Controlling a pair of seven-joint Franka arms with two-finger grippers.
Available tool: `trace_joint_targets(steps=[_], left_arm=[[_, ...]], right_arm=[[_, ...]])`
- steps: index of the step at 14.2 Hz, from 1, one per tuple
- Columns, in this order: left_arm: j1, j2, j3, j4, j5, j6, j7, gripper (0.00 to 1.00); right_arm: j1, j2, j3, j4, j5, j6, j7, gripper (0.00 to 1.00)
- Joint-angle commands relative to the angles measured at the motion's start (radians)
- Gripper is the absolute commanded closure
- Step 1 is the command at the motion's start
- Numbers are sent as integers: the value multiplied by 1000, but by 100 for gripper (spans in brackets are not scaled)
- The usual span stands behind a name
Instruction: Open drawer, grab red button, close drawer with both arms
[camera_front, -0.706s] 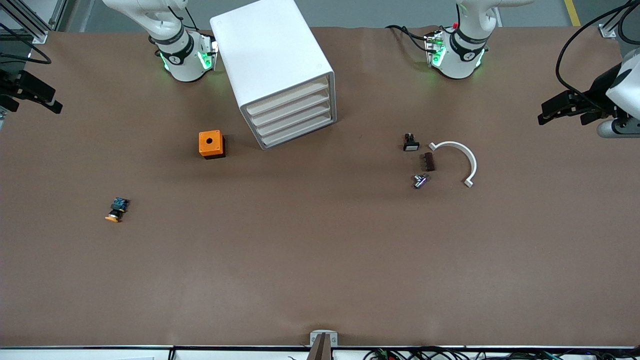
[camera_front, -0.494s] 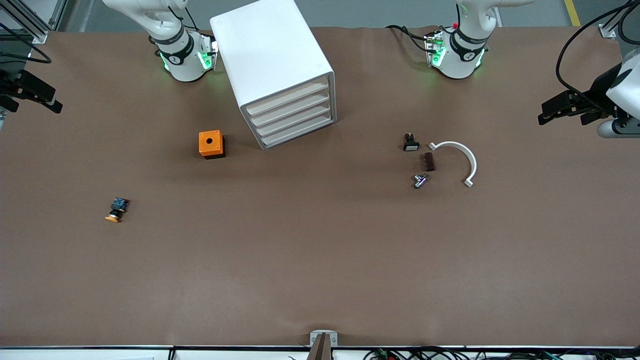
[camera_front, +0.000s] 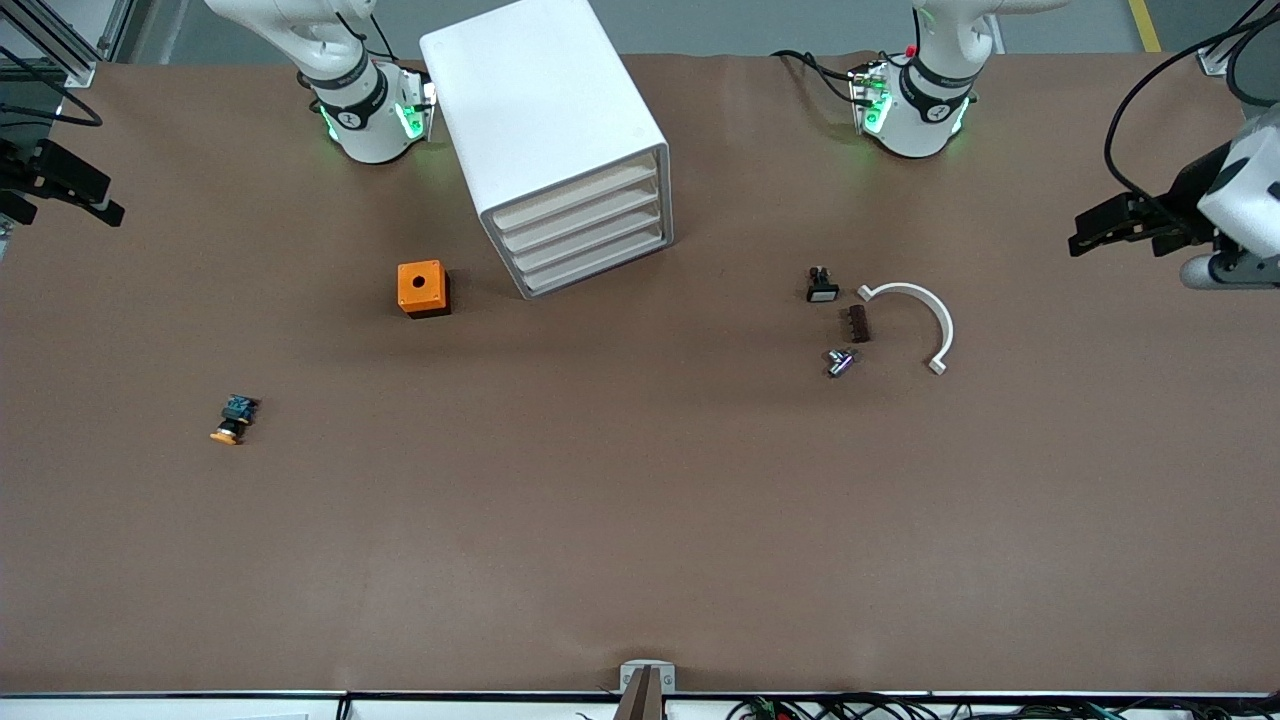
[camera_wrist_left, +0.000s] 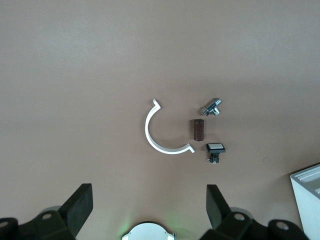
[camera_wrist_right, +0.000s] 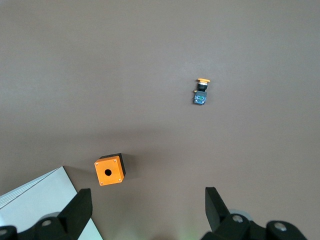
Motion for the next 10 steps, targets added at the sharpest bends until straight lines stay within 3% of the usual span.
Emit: trace_joint_targets(steps=[1,4,10], left_arm=[[-9,58,-7,20,-15,-2,-13,0],[-24,120,-27,18,-35,35,-82,0],[-24,219,-154,20,-46,118,-375,0]], right_arm=[[-2,-27,-3,-26,-2,9,-12,0],[-2,-27,-1,-26,-3,4,-12,0],[-2,-26,-1,-26,-2,3,-12,0]])
